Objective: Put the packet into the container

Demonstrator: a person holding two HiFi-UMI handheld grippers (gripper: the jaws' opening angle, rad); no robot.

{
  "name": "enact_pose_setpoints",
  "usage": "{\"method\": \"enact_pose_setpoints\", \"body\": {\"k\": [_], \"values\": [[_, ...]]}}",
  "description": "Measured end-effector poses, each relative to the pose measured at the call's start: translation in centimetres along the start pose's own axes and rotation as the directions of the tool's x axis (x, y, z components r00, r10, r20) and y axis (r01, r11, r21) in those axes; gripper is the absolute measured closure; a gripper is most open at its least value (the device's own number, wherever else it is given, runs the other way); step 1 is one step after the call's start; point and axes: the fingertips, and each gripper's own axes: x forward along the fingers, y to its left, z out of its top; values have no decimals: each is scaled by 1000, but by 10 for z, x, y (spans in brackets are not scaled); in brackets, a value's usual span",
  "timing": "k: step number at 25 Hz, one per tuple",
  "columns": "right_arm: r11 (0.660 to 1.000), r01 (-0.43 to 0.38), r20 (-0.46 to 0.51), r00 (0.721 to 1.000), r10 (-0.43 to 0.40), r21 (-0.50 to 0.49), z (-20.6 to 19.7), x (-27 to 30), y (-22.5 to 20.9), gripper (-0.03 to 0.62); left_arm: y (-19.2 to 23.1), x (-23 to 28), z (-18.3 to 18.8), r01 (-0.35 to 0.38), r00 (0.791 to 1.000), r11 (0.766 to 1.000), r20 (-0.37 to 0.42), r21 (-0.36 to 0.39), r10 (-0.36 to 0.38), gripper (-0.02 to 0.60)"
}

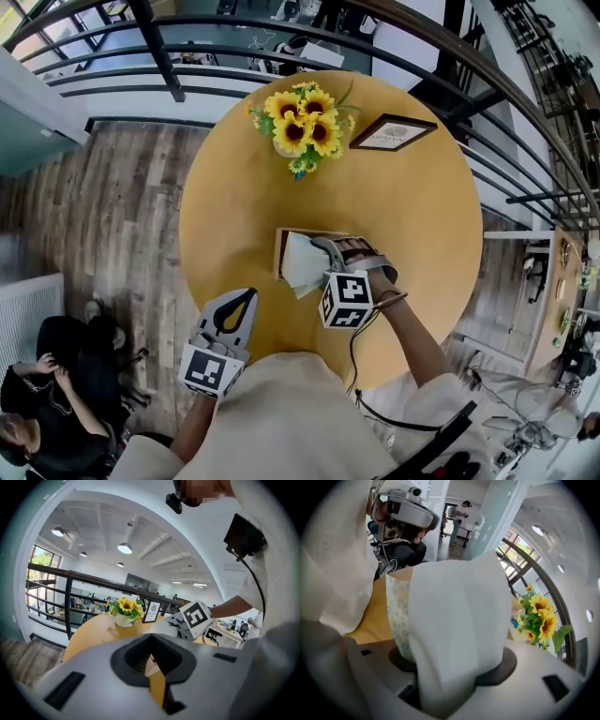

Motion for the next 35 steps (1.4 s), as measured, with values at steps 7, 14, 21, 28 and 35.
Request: {"method": "enact_pose_setpoints", "body": {"k": [7,14,21,28,35], "values": [[985,-170,-53,984,171,24,-6,26,7,289,12,-7,-2,-32,999,999,-6,11,32,577],[988,-154,-32,987,155,33,-4,27,5,289,13,-10,-1,-35,999,999,5,1,35,577],[970,-239,-47,969,241,37,-3,14,5,273,8,-17,-2,-30,1000,1000,5,-4,30,577],[954,-285,-29,957,289,89,-3,5,4,238,12,-23,-5,-41,999,999,4,-7,41,577],[953,-280,-3,959,283,113,-3,3,2,235,10,-21,-8,-33,999,999,-2,-19,33,577]]}}
